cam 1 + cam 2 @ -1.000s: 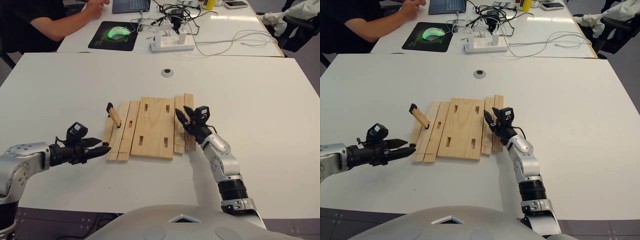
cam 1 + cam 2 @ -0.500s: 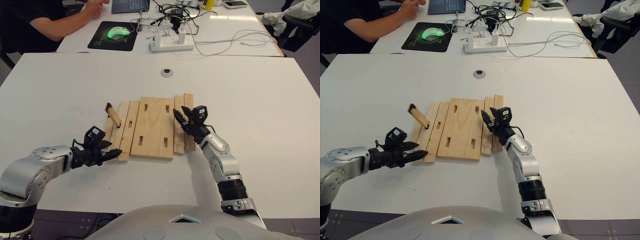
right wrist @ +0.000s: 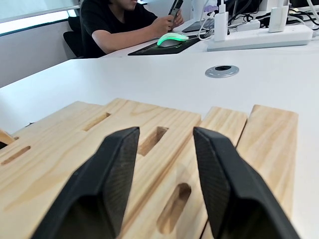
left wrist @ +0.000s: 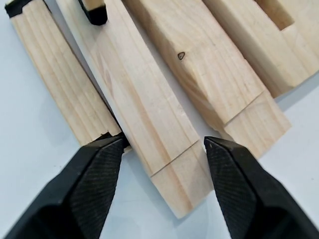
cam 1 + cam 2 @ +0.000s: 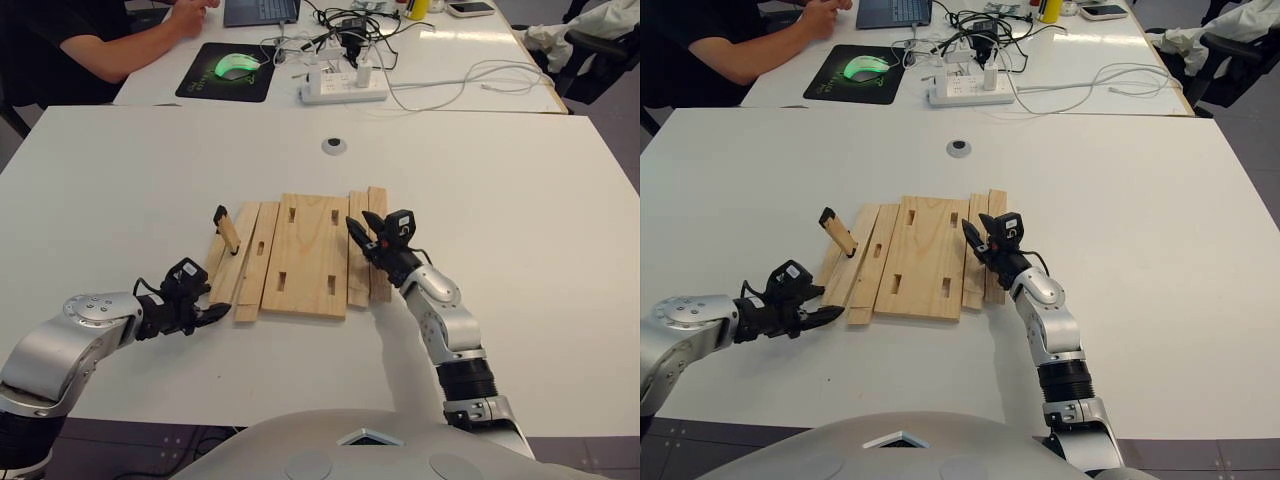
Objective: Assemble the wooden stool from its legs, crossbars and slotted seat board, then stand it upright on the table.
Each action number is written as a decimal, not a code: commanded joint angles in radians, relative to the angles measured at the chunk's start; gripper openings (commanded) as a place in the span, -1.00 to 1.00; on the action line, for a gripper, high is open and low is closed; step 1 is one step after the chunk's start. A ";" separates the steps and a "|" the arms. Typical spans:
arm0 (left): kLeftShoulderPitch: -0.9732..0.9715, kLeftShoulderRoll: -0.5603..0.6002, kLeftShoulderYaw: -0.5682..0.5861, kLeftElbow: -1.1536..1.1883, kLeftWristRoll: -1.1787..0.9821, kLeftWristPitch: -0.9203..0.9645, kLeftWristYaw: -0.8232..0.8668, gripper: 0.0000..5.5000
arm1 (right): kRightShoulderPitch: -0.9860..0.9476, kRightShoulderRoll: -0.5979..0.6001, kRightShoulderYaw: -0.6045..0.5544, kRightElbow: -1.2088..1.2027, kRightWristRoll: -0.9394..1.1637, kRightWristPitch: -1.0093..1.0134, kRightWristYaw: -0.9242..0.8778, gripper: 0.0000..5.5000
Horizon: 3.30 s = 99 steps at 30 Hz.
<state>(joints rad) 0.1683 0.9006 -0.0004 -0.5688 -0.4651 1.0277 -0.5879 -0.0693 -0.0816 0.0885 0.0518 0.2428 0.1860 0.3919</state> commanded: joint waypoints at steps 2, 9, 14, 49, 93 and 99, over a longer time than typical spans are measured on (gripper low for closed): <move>0.016 0.006 -0.055 0.011 0.057 -0.010 0.019 0.08 | -0.015 -0.001 0.002 -0.005 -0.004 0.010 0.003 -0.28; -0.045 -0.061 -0.086 0.075 0.100 -0.029 0.066 0.08 | -0.019 0.002 0.003 0.004 -0.004 0.011 0.002 -0.28; -0.004 -0.063 -0.107 0.094 0.129 -0.019 0.081 0.08 | -0.035 -0.005 0.003 0.002 -0.002 0.018 0.009 -0.28; -0.130 -0.365 0.259 0.220 0.016 -0.326 0.109 -0.24 | -0.208 -0.073 -0.077 0.059 0.062 0.098 0.075 -0.28; -0.338 -0.661 0.211 0.243 -0.834 -0.181 0.159 -0.24 | -0.511 -0.035 -0.548 0.205 1.055 0.819 0.128 0.72; -0.333 -0.661 0.212 0.256 -0.840 -0.194 0.161 -0.24 | -0.507 -0.061 -0.543 0.196 1.107 0.871 0.145 0.72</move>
<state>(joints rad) -0.1633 0.2323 0.2045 -0.3195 -1.2954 0.8377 -0.4284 -0.5675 -0.1235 -0.4656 0.2578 1.3345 1.0287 0.5247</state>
